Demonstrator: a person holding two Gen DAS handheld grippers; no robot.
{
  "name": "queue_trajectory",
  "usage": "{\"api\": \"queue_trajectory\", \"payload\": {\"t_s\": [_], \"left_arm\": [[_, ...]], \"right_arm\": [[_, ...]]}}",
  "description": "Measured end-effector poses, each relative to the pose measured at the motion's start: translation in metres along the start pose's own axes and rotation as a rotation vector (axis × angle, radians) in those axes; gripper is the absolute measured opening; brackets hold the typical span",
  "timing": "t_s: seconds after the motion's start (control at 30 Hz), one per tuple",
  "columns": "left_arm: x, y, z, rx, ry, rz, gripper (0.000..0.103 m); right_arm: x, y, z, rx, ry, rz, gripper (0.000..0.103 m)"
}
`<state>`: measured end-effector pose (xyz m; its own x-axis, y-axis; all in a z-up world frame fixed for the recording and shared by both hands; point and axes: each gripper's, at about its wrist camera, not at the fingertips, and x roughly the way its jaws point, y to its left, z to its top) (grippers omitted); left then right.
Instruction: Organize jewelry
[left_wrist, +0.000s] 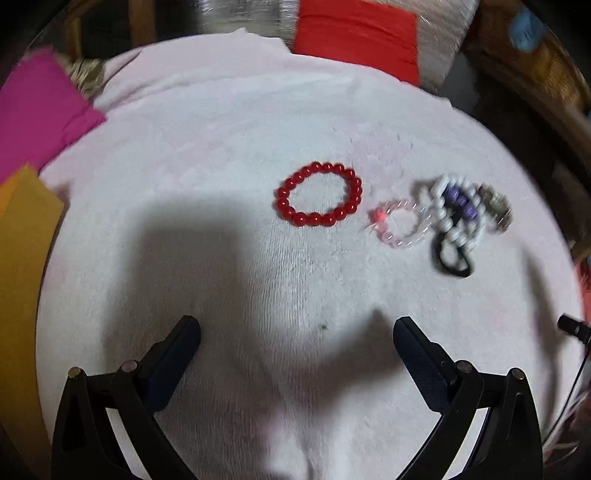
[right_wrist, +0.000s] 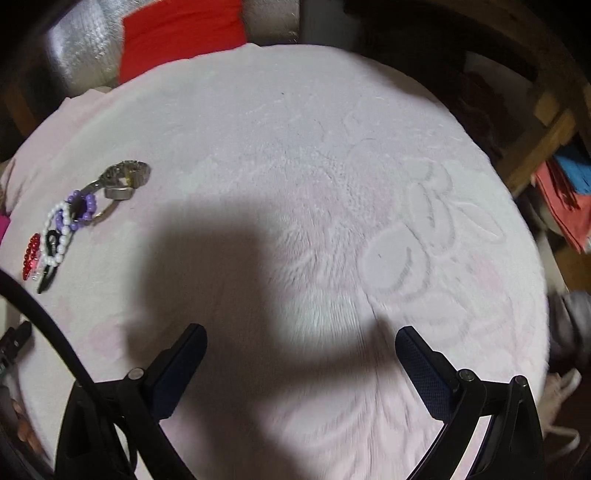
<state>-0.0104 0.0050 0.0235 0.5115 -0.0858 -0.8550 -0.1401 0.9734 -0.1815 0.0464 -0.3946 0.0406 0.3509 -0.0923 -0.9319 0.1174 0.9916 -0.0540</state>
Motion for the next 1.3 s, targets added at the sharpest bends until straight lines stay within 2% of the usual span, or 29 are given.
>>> {"api": "queue_trajectory", "payload": {"t_s": [0.03, 0.07, 0.2, 0.27, 0.3, 0.33, 0.37, 0.43, 0.47, 0.53, 0.73, 0.8, 1.1, 1.3], "left_arm": [[-0.011, 0.004, -0.001, -0.027, -0.020, -0.032, 0.103], [-0.024, 0.005, -0.002, -0.036, -0.051, -0.026, 0.103], [-0.094, 0.000, -0.011, 0.031, -0.285, 0.137, 0.103], [-0.129, -0.001, -0.017, 0.035, -0.394, 0.203, 0.103], [-0.143, -0.001, -0.022, 0.034, -0.443, 0.234, 0.103], [-0.157, -0.001, -0.027, 0.034, -0.487, 0.261, 0.103], [-0.166, 0.012, -0.016, 0.031, -0.519, 0.278, 0.103], [-0.182, 0.016, -0.026, 0.042, -0.580, 0.288, 0.103], [-0.186, 0.019, -0.028, 0.039, -0.581, 0.272, 0.103], [-0.184, 0.022, -0.018, 0.018, -0.530, 0.235, 0.103], [-0.171, 0.025, -0.010, 0.027, -0.509, 0.272, 0.103], [-0.171, 0.021, -0.021, 0.032, -0.506, 0.269, 0.103], [-0.156, 0.021, -0.017, 0.021, -0.472, 0.265, 0.103], [-0.153, 0.015, -0.018, 0.036, -0.469, 0.268, 0.103]], "right_arm": [[-0.019, 0.005, -0.001, -0.002, -0.040, -0.005, 0.103], [-0.036, 0.010, -0.002, -0.005, -0.088, 0.001, 0.103], [-0.106, 0.030, -0.015, 0.017, -0.317, 0.103, 0.103], [-0.136, 0.046, -0.029, 0.011, -0.452, 0.162, 0.103], [-0.143, 0.052, -0.031, 0.004, -0.487, 0.173, 0.103], [-0.154, 0.060, -0.039, -0.009, -0.541, 0.184, 0.103], [-0.160, 0.067, -0.044, -0.023, -0.576, 0.195, 0.103], [-0.169, 0.079, -0.056, -0.056, -0.634, 0.212, 0.103], [-0.172, 0.085, -0.060, -0.068, -0.651, 0.213, 0.103], [-0.168, 0.101, -0.060, -0.092, -0.627, 0.200, 0.103], [-0.148, 0.124, -0.060, -0.149, -0.527, 0.218, 0.103], [-0.148, 0.119, -0.064, -0.155, -0.545, 0.209, 0.103], [-0.153, 0.123, -0.070, -0.156, -0.615, 0.236, 0.103], [-0.146, 0.125, -0.070, -0.163, -0.586, 0.272, 0.103]]}}
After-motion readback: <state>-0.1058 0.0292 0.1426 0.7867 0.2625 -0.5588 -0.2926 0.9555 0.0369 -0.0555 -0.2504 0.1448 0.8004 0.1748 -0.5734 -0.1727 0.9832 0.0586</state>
